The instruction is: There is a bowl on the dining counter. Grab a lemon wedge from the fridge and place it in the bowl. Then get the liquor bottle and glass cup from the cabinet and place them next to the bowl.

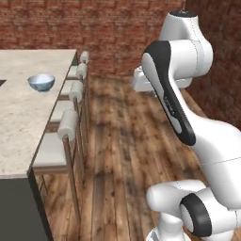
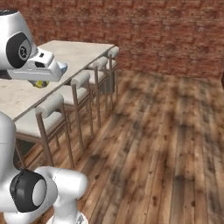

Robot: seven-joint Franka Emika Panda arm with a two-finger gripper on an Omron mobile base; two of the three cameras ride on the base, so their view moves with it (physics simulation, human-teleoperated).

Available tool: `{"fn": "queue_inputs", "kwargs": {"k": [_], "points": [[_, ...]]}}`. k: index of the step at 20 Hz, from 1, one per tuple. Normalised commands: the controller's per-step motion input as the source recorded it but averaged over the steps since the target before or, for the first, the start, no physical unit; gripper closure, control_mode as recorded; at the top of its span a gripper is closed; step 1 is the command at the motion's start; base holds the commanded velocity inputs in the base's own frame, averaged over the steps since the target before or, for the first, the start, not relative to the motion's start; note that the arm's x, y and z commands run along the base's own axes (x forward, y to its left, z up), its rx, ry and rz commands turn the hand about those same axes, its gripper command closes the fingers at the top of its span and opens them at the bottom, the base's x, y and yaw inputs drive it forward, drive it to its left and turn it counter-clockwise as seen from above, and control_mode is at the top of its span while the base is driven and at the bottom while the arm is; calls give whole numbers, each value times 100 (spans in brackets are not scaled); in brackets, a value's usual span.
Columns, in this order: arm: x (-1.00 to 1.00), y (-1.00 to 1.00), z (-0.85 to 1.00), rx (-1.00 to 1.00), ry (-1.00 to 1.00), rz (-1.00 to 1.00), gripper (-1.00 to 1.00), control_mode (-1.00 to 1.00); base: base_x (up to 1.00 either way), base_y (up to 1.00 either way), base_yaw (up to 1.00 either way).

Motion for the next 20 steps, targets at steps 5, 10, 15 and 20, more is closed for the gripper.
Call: {"fn": "queue_inputs", "kwargs": {"k": [5,10,15,20], "points": [[0,0,0,0,0,0,100,100,100,-29,19],[0,0,0,0,0,0,100,100,100,-23,14],[0,0,0,0,0,0,100,100,100,-11,27],[0,0,0,0,0,0,100,100,100,-20,48]]}}
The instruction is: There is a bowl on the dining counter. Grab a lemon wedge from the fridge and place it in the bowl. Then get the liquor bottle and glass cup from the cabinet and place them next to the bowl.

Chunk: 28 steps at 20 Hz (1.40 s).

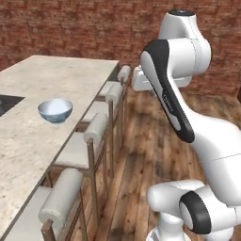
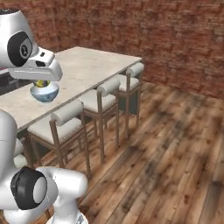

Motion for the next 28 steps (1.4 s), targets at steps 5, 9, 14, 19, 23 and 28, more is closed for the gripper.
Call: {"fn": "queue_inputs", "kwargs": {"k": [5,9,14,19,23,28], "points": [[0,0,0,0,0,0,100,100,100,-26,57],[0,0,0,0,0,0,100,100,83,-36,60],[0,0,0,0,0,0,100,100,39,-42,62],[0,0,0,0,0,0,100,100,18,-41,65],[0,0,0,0,0,0,100,100,56,-56,59],[0,0,0,0,0,0,100,100,74,-82,34]]}}
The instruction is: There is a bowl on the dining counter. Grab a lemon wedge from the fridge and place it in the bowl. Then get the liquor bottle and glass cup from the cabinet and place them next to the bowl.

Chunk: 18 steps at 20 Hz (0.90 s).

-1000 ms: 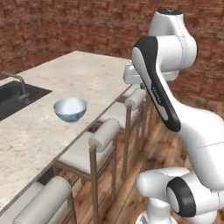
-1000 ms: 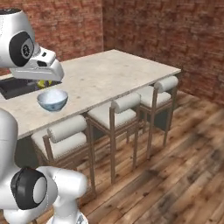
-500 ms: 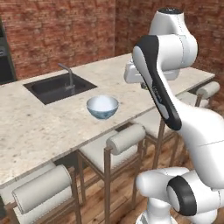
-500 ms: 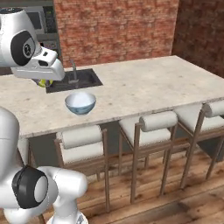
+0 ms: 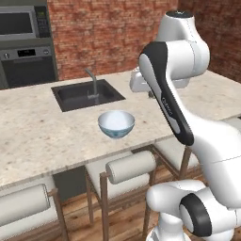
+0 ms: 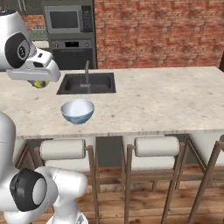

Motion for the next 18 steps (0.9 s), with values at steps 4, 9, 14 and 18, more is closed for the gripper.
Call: {"fn": "queue_inputs", "kwargs": {"k": [4,9,14,18], "points": [[0,0,0,0,0,0,100,100,75,-62,21],[25,0,-14,2,3,6,100,-100,44,-5,6],[72,13,-59,3,10,18,100,-100,0,0,0],[79,1,-88,0,12,12,100,-100,0,0,0]]}}
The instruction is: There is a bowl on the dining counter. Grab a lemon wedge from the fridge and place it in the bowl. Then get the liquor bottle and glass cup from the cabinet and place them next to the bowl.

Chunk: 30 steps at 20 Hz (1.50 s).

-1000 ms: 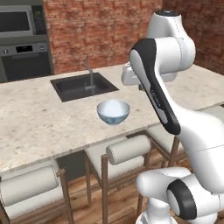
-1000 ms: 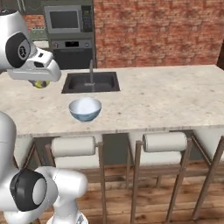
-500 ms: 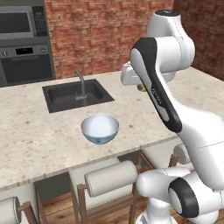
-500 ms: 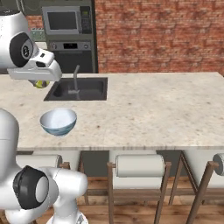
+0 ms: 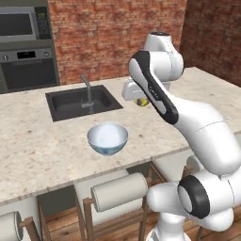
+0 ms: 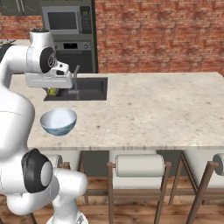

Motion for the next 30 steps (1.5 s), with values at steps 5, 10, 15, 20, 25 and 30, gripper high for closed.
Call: {"fn": "queue_inputs", "kwargs": {"k": [5,10,15,20,25,30], "points": [[56,24,-93,0,6,10,100,-100,0,0,0],[34,48,-74,0,2,6,100,-100,0,0,0],[40,30,-62,0,5,3,100,-100,0,0,0],[42,15,-42,0,1,0,100,-100,0,0,0],[34,14,-25,-2,0,0,100,-100,0,0,0],[26,21,-41,-6,1,0,100,-100,0,0,0]]}}
